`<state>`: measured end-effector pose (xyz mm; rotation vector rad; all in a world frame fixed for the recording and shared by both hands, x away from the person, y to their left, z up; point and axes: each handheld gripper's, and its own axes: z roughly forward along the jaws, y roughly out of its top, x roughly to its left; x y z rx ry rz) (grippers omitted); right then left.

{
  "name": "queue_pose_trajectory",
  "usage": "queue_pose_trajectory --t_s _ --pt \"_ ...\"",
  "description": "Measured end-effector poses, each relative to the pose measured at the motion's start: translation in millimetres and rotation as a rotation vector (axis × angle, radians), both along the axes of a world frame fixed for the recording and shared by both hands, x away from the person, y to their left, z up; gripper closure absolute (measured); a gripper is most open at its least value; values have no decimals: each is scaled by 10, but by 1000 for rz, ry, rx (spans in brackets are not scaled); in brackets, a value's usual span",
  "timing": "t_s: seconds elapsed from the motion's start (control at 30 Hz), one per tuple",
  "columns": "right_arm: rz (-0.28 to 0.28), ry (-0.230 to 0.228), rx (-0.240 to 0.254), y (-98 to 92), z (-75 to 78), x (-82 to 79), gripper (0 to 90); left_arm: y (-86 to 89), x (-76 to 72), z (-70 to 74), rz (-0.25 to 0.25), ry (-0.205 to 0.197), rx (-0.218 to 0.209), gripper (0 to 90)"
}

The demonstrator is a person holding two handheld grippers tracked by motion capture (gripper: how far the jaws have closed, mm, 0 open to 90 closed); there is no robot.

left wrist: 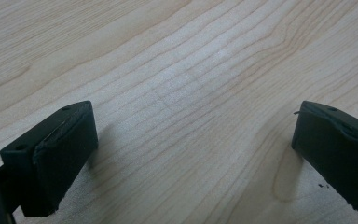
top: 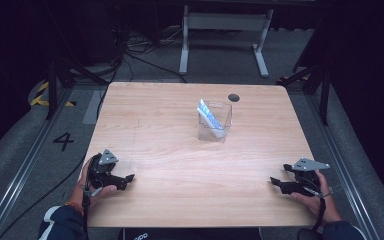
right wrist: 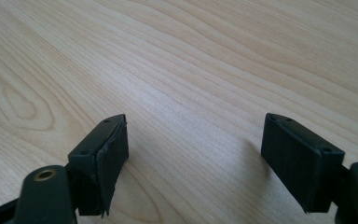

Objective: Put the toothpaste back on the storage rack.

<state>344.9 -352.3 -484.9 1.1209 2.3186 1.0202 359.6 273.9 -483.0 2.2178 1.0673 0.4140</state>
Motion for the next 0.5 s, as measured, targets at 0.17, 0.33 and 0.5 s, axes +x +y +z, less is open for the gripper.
queue_pose_trajectory --t_s 0.17,0.33,0.5 --pt "-16 11 18 -23 -15 1 214 -1 -1 -1 0 0 -2 6" --pt "-17 11 19 -23 -15 2 213 -1 -1 -1 0 0 -2 6" --pt "-17 11 19 -23 -16 2 211 0 -7 5 8 1 6 6"
